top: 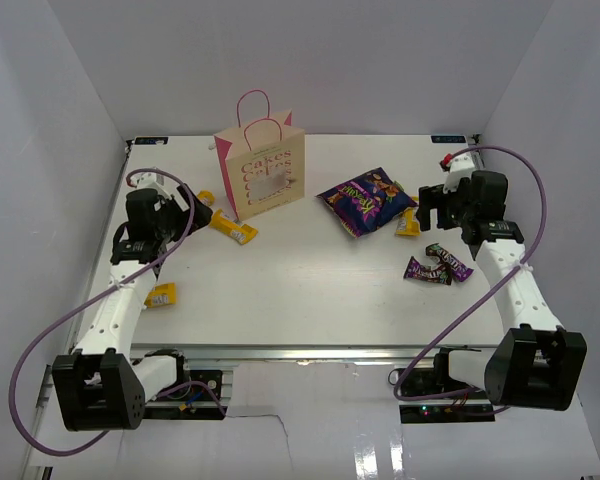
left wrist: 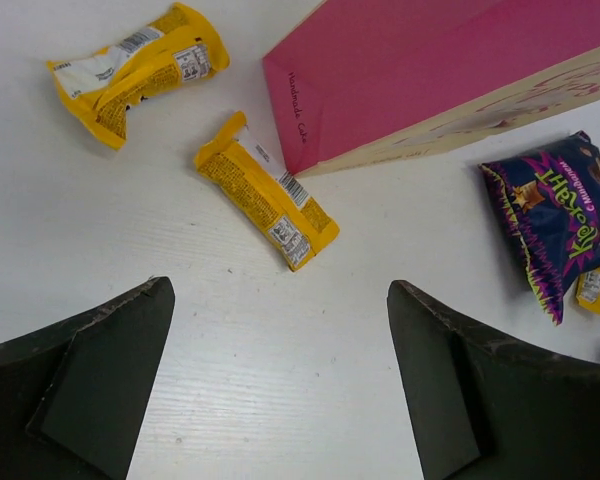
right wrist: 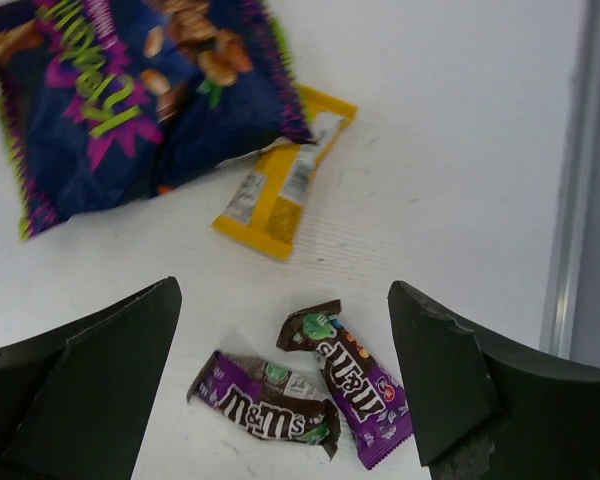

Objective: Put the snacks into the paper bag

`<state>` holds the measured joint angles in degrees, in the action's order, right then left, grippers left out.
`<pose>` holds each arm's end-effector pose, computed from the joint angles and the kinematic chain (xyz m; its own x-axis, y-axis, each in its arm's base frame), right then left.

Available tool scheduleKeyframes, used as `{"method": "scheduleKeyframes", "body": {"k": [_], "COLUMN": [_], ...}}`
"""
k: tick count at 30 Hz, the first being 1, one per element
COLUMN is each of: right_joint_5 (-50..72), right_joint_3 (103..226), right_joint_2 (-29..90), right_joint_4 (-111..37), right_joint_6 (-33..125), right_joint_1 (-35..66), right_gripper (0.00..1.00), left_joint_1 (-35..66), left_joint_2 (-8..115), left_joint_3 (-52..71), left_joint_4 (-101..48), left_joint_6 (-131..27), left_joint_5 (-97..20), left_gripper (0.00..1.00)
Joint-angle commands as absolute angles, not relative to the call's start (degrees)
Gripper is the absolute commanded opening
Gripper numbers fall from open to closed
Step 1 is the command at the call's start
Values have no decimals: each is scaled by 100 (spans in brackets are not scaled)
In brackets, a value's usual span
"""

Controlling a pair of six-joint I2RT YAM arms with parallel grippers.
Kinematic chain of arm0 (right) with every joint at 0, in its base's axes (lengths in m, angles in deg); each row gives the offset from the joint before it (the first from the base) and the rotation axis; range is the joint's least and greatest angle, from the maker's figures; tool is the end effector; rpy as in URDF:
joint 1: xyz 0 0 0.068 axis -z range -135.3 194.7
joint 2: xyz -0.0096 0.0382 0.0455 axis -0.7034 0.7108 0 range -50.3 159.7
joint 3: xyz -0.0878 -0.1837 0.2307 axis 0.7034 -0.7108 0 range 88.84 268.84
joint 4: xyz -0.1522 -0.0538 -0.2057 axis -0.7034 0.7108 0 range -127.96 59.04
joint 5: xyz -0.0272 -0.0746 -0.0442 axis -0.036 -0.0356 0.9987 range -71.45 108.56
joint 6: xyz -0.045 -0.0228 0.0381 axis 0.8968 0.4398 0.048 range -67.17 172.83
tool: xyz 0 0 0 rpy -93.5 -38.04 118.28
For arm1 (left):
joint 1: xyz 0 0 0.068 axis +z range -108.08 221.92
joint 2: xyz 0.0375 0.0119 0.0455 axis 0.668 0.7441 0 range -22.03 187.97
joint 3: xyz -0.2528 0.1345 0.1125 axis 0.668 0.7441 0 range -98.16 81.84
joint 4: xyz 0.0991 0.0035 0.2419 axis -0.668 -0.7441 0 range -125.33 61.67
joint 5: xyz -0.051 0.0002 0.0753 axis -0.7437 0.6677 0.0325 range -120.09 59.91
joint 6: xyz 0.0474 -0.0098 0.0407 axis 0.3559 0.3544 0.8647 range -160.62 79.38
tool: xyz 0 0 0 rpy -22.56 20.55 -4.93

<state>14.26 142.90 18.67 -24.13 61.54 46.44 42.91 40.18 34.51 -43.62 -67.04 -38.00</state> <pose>0.2719 -0.0046 0.3296 -0.4697 -0.1368 -0.8722 -0.1078 0.9894 -0.0971 0.2380 -0.0025 0.3124 -0.4953 -0.4493 -0.7435 -0.1325 0.8849 -0.4465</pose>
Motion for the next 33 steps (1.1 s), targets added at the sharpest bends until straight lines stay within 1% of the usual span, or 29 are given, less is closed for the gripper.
{"method": "scheduleKeyframes", "body": {"k": [1,2,5,7,10,13,15,17,18,20,23,27,31,32,33], "right_joint_5": [-706,-1598,-2124,-2475,-3142,-3356,-3313,-3295,-3286,-3277,-3277,-3207,-3137,-3128,-3119], "right_joint_3": [14702,14868,15141,15151,14949,14808,14887,14940,14966,14966,14966,14931,14922,14948,14975], "right_joint_2": [1861,1965,2159,2300,2335,2344,2476,2616,2634,2695,2757,2775,2792,2810,2836], "right_joint_4": [-1803,-1174,-519,-157,203,107,107,115,115,107,133,194,203,203,203], "right_joint_6": [7651,8569,9515,9791,10738,10934,10943,10943,10943,10943,10908,10908,10873,10855,10846], "right_joint_1": [4628,4576,4479,4479,4479,4479,4479,4479,4479,4479,4479,4479,4479,4479,4479], "right_gripper": [90,90,90,90,90,90,90,90,90,90,90,91,91,91,91], "left_joint_1": [4288,4288,4288,4288,4288,4288,4288,4288,4288,4288,4288,4288,4288,4288,4288], "left_joint_2": [4291,4414,4985,5450,6064,6653,6971,7489,7665,8138,8518,8782,9099,9134,9178], "left_joint_3": [3122,3026,2612,2411,2261,2059,1936,1602,1470,1059,653,555,572,599,651], "left_joint_4": [-4714,-4897,-5144,-5162,-4917,-4601,-4328,-4231,-4222,-4205,-4091,-3853,-3853,-3862,-3862], "left_joint_6": [-6638,-6542,-5919,-5280,-4296,-3547,-3194,-2756,-2640,-2568,-2586,-2586,-2664,-2700,-2770], "left_joint_5": [-3818,-3679,-3327,-3212,-3282,-3229,-3247,-3282,-3308,-3133,-2764,-2597,-2763,-2868,-2912], "left_gripper": [98,98,98,98,94,93,90,90,94,93,91,88,79,71,67]}}
